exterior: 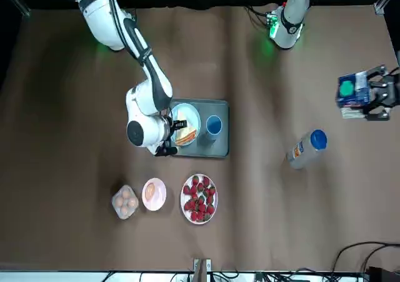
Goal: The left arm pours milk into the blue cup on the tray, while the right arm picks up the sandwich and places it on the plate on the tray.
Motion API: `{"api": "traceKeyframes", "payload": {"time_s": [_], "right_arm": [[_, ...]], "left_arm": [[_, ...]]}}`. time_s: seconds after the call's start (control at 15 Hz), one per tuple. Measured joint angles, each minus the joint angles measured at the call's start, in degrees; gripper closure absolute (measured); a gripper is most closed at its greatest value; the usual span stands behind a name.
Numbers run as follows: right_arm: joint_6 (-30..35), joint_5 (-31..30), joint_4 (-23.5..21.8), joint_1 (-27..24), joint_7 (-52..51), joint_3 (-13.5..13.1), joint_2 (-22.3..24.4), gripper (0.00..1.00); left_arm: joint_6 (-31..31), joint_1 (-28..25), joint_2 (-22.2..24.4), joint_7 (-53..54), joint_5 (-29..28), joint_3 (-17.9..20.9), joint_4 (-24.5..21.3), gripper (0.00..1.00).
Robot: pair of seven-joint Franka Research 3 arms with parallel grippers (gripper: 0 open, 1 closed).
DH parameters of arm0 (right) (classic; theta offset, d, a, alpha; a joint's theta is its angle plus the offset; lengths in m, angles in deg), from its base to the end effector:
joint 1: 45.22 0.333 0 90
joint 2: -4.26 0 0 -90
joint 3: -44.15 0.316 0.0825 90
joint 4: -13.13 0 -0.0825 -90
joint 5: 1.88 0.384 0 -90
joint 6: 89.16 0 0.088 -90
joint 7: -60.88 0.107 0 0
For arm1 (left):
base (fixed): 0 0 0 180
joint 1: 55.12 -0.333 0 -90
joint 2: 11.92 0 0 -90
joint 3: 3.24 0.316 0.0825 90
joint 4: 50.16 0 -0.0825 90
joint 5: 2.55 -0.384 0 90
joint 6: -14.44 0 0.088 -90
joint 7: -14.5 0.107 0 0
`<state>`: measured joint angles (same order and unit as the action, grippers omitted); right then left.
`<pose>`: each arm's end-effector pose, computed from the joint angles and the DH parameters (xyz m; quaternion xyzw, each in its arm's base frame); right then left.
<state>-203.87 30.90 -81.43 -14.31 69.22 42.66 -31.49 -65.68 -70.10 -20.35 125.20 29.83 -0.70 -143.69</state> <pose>0.5578 0.3541 0.2360 -0.9641 -0.0265 0.1971 0.1761 0.5600 0.1075 0.5206 0.6526 -0.6820 0.1686 0.2840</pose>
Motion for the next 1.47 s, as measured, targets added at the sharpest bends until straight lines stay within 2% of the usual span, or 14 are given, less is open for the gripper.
{"api": "traceKeyframes", "payload": {"time_s": [0.2, 0.4, 0.67, 0.87, 1.2, 1.27, 1.47], "right_arm": [[1.9, 0.0, 1.3, -3.7, 0.0, -0.5, 3.1, 0.20], [8.4, -0.1, 5.1, -10.8, -0.1, -0.9, 7.6, 0.18], [17.7, -2.5, 11.0, -18.9, -0.2, -1.0, 10.8, 0.10], [22.1, -4.8, 14.0, -22.8, -0.3, -1.1, 12.1, 0.04], [30.1, -15.7, 15.7, -26.8, -2.8, -1.1, 20.1, 0.00], [32.2, -21.5, 15.8, -26.7, -4.1, -0.6, 24.4, 0.00], [34.2, -30.4, 15.5, -23.4, -4.2, 1.0, 29.8, 0.00]], "left_arm": [[-6.6, 10.9, 2.8, -14.8, -6.1, -0.2, -3.7, 0.49], [-11.3, 21.0, 2.9, -29.3, -11.4, -0.5, -4.8, 0.49], [-15.7, 30.5, 2.7, -41.1, -17.2, -0.6, -5.6, 0.49], [-18.0, 36.4, 1.5, -48.0, -23.4, -0.7, -5.9, 0.50], [-21.6, 46.0, -4.1, -60.8, -35.5, -0.8, -6.1, 0.50], [-22.8, 48.2, -5.7, -63.3, -37.0, -0.8, -5.9, 0.50], [-24.2, 50.4, -8.6, -64.6, -38.1, -0.8, -5.1, 0.50]]}}
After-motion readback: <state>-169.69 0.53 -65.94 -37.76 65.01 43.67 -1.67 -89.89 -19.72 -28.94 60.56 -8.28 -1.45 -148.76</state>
